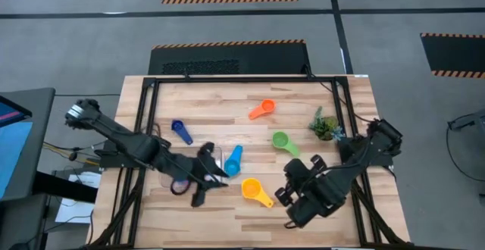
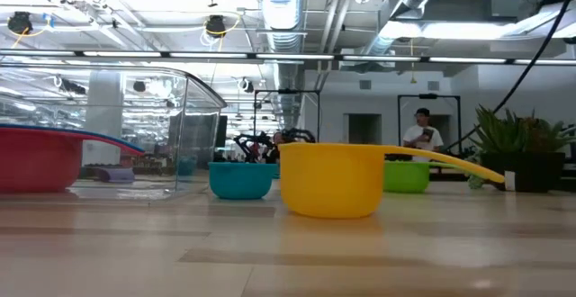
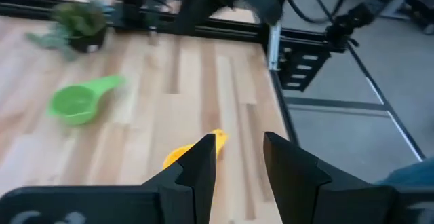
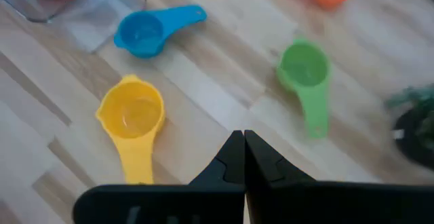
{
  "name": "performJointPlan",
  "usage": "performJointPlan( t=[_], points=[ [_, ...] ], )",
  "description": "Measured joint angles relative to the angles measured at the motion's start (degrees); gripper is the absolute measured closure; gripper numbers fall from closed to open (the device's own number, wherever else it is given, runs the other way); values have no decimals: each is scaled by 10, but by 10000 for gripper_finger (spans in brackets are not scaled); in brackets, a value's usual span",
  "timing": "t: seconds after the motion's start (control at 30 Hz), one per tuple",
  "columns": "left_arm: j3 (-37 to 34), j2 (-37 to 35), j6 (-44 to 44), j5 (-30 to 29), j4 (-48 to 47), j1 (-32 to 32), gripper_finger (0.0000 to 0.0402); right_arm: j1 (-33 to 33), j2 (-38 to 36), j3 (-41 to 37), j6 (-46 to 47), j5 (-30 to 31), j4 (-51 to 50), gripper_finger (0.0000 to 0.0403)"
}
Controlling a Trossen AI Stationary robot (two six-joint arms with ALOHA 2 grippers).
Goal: Nest measuring cups in basket
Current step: Stack the yellow measuring cup on the blue measuring cup in the transparent bin
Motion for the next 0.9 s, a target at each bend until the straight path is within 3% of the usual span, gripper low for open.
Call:
performJointPlan(
  t=[0.33, 0.6, 0.73, 0.9],
  points=[
    [0, 112, 13, 24, 158, 0, 288, 37, -10, 79, -52, 84, -22, 392],
    [11, 156, 26, 24, 279, 0, 288, 63, -9, 99, -75, 91, -20, 392],
    [63, 188, 78, 19, 243, 1, 288, 80, -15, 99, -69, 93, -21, 392],
    [172, 252, 164, 18, 90, 1, 288, 100, -18, 99, -54, 98, -20, 392]
  ],
)
